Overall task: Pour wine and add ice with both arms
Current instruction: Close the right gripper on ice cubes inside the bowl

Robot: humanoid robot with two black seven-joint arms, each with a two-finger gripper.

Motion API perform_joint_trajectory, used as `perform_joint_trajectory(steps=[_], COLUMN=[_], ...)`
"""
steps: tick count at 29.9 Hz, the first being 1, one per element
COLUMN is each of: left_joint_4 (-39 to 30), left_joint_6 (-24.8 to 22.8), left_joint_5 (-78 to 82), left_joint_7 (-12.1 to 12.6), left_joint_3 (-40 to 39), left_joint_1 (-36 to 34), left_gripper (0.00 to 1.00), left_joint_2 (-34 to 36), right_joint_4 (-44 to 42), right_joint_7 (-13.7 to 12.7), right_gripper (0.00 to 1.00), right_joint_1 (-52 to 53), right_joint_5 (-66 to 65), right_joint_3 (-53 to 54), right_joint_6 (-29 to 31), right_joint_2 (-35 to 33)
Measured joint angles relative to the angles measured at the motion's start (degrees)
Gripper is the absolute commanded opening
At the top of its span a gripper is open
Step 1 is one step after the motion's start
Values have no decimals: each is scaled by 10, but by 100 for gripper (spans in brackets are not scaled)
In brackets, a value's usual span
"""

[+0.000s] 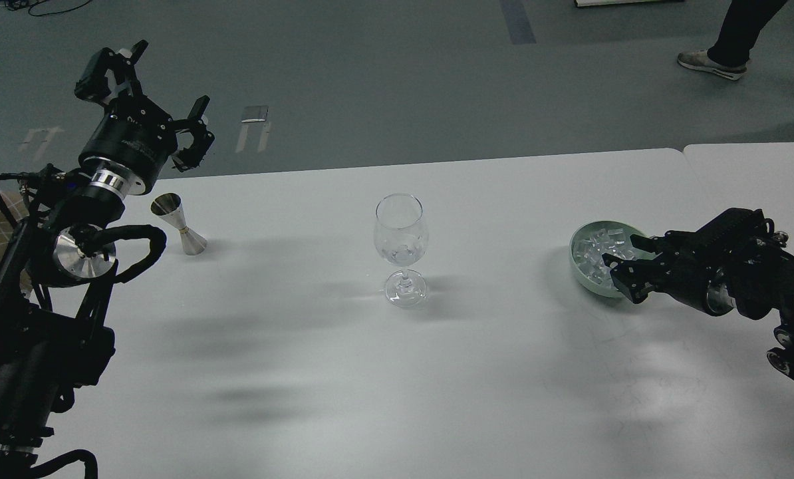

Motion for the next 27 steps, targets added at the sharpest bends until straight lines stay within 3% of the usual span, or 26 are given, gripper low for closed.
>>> perform_joint_trajectory(steps=[27], left_joint_4=[-1], left_joint_6=[0], left_joint_5=[0], left_joint_7=[0], left_joint_3=[-2], left_joint_1=[9], left_gripper=[98], left_joint_2=[0], right_joint_4=[-18], right_joint_7=[-3], right_gripper=[58], right_joint_1=[-6], right_joint_5=[0], right_joint_3=[4], right_joint_6=[-1], right_joint_2=[16])
